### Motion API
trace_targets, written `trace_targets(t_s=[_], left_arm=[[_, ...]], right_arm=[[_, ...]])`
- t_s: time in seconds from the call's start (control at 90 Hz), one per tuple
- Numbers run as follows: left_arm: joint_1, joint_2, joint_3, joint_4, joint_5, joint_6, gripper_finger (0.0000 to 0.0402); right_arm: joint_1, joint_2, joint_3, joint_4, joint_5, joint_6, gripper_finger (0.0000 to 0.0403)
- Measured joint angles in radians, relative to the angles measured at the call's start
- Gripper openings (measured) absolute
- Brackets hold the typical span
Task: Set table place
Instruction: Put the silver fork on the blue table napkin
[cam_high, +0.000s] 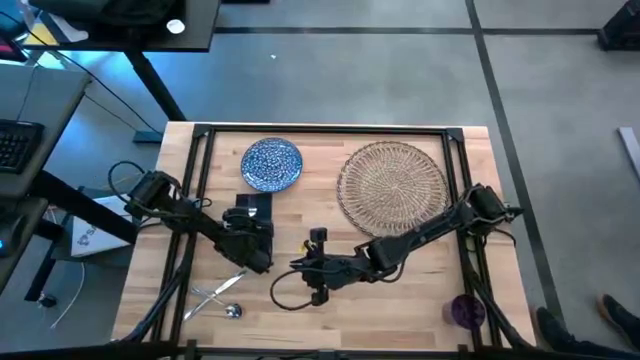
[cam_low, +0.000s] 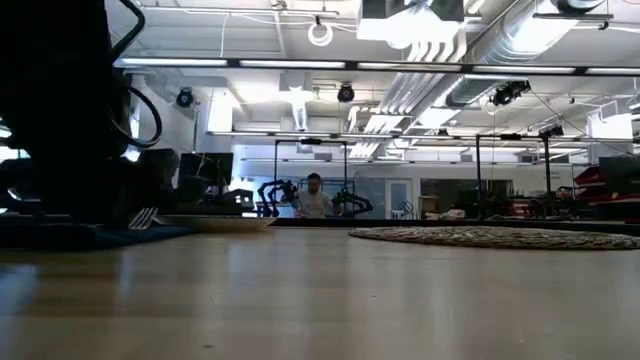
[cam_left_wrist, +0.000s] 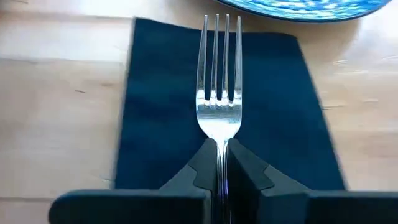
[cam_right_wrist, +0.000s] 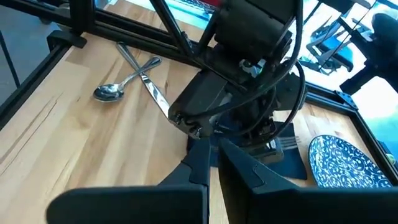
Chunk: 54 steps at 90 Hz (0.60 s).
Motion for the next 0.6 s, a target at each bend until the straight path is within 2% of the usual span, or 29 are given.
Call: trace_targets(t_s=[0.389, 0.6], left_arm=[[0.037, -0.001, 0.000, 0.013, -0.009, 0.023, 0.0010], [0.037, -0.001, 0.000, -0.001, -0.002, 0.024, 0.0025]], right_arm=[[0.000, 0.000, 0.000, 0.000, -0.024, 0.020, 0.0000], [0.000, 0.000, 0.000, 0.000, -0.030, 0.020, 0.0000]])
